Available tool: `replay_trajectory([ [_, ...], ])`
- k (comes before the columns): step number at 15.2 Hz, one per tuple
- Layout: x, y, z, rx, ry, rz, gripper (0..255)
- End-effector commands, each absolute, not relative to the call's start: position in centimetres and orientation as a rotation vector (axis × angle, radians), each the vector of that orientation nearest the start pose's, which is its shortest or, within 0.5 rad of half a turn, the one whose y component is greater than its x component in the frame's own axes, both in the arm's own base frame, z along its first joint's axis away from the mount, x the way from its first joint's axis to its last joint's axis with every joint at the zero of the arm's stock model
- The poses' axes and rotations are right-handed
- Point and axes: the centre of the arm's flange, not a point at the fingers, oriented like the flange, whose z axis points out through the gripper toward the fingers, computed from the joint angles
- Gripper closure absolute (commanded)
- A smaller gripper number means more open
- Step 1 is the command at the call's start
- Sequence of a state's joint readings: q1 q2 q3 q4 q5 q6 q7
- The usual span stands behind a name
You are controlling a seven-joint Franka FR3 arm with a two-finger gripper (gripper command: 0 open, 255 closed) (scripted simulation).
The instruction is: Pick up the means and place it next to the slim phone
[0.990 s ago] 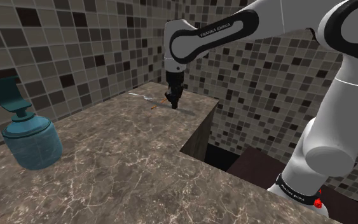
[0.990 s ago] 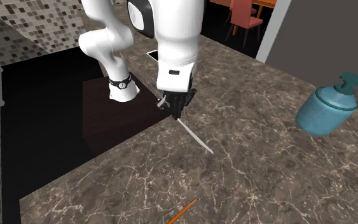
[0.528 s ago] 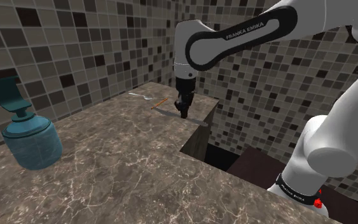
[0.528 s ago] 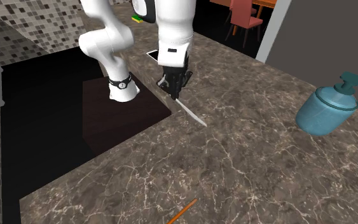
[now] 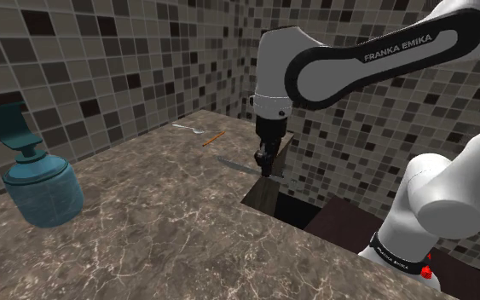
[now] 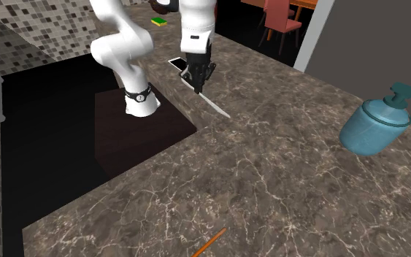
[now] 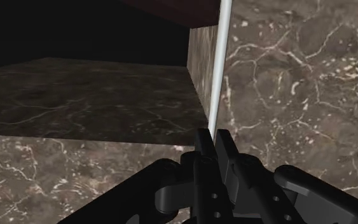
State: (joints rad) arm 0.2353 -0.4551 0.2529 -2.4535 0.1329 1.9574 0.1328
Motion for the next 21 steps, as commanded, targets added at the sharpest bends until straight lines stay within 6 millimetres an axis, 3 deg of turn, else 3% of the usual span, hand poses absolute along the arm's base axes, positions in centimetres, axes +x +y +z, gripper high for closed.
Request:
replay_trajectory([
  [1,32.6,20.8,45.1,-3.115,-0.428,0.082,255],
  [21,7.5,29.0,45.4,-3.115,-0.428,0.082,255],
])
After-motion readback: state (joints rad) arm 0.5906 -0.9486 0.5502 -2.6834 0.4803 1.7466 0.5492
